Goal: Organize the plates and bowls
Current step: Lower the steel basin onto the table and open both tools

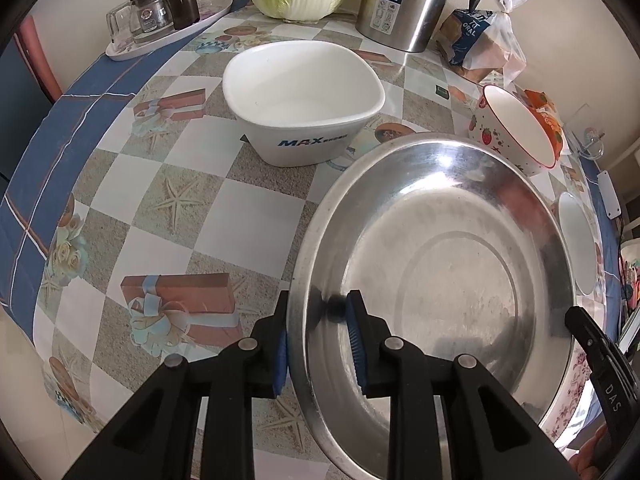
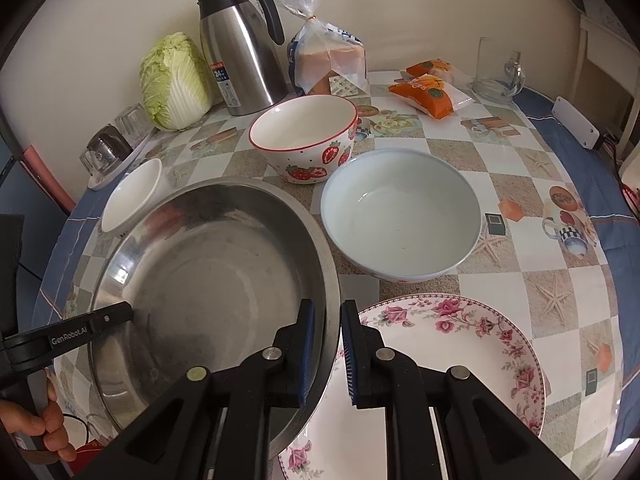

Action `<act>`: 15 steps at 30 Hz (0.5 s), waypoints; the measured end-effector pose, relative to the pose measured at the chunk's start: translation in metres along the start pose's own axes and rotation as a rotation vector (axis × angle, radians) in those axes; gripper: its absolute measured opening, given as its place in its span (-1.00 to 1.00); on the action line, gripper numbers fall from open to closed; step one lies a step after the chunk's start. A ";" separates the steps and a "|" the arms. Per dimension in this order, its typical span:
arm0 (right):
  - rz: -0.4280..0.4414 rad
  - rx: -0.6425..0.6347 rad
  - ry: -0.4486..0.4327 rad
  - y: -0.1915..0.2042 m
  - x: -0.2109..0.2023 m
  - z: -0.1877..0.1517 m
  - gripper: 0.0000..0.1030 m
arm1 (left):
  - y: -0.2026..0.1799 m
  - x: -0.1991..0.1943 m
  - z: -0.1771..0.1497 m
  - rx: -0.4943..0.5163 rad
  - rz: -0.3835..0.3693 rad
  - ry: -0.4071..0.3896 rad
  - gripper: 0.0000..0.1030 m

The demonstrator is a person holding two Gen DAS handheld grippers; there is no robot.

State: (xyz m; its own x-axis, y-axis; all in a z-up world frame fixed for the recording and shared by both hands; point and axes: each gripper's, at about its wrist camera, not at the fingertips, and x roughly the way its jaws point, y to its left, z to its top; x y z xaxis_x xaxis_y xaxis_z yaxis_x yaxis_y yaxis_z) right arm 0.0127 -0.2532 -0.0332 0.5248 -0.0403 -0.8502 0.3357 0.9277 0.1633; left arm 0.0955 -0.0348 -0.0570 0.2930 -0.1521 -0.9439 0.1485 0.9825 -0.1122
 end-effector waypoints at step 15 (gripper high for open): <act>-0.011 0.021 -0.054 -0.005 -0.012 0.005 -0.66 | 0.004 -0.021 0.002 -0.030 0.002 -0.066 0.13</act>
State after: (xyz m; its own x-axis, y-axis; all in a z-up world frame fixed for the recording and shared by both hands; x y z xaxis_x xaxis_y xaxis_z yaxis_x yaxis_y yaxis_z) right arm 0.0087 -0.2596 -0.0212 0.5625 -0.0706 -0.8238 0.3579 0.9190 0.1656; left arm 0.0923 -0.0281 -0.0373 0.3547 -0.1562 -0.9218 0.1203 0.9854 -0.1207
